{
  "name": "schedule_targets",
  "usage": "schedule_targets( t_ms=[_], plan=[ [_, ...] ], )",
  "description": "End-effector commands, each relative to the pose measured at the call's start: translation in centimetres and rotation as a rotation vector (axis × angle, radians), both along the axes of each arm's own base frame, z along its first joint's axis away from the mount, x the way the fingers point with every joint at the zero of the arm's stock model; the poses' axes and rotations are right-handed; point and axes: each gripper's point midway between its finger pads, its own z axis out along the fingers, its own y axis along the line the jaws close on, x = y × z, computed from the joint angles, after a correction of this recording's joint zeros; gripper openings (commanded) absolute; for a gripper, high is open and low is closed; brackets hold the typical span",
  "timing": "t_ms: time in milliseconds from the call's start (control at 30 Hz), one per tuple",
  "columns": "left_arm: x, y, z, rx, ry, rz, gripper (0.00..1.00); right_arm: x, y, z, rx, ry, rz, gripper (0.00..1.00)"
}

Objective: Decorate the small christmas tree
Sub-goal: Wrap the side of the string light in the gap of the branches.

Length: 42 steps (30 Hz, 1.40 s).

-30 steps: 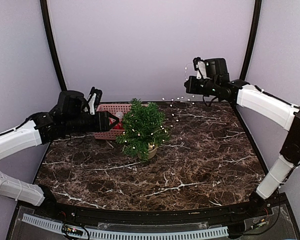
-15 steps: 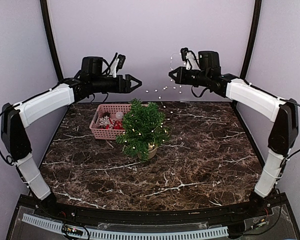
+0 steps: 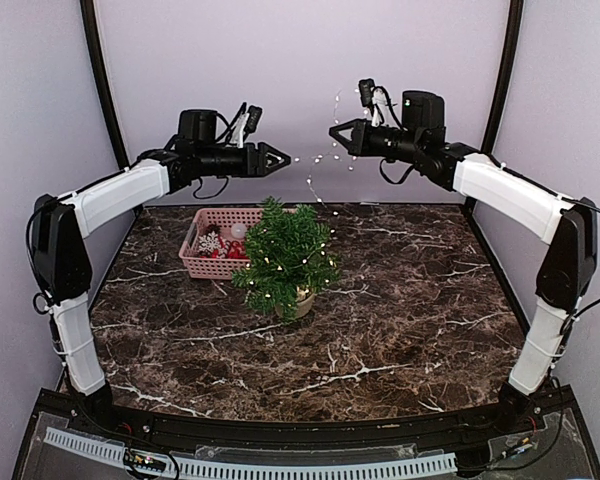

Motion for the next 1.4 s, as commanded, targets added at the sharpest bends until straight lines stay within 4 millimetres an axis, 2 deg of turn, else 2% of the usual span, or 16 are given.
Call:
schedule_targets(
  t_ms=[0,233,333,433,667,867,1033,1233,1367],
  plan=[
    [-0.4,-0.9,1.9,-0.057,-0.022,-0.069,0.44,0.1,0.1,2.2,0.024,-0.072,0.012,0.00],
    [-0.5,-1.3,2.1,-0.082,-0.022,-0.089,0.14,0.3,-0.2,2.0,0.011,-0.073,-0.010,0.00],
    [-0.3,-1.4,2.4,-0.090,-0.056,-0.095,0.07,0.7,-0.7,2.2,0.007,-0.064,-0.048,0.00],
    [0.6,-1.6,1.7,-0.084,-0.074,-0.081,0.02,1.0,-1.2,2.4,0.015,-0.057,-0.083,0.00],
    [1.9,-2.7,-0.3,-0.089,-0.078,-0.104,0.00,0.3,-1.5,1.3,0.017,-0.017,-0.094,0.00],
    [3.3,-2.4,-1.0,-0.057,-0.130,-0.050,0.00,-0.2,-1.0,0.0,0.003,0.008,-0.103,0.00],
    [4.9,-2.1,-1.4,-0.041,-0.170,-0.001,0.00,-0.3,0.2,-1.1,-0.001,0.033,-0.094,0.00],
    [5.2,-2.5,-3.3,-0.030,-0.144,-0.016,0.00,-1.1,1.8,-2.2,-0.002,0.054,-0.071,0.00],
    [6.3,-1.2,-3.8,-0.030,-0.130,0.026,0.00,-1.4,2.7,-2.9,-0.007,0.071,-0.059,0.00]
  ],
)
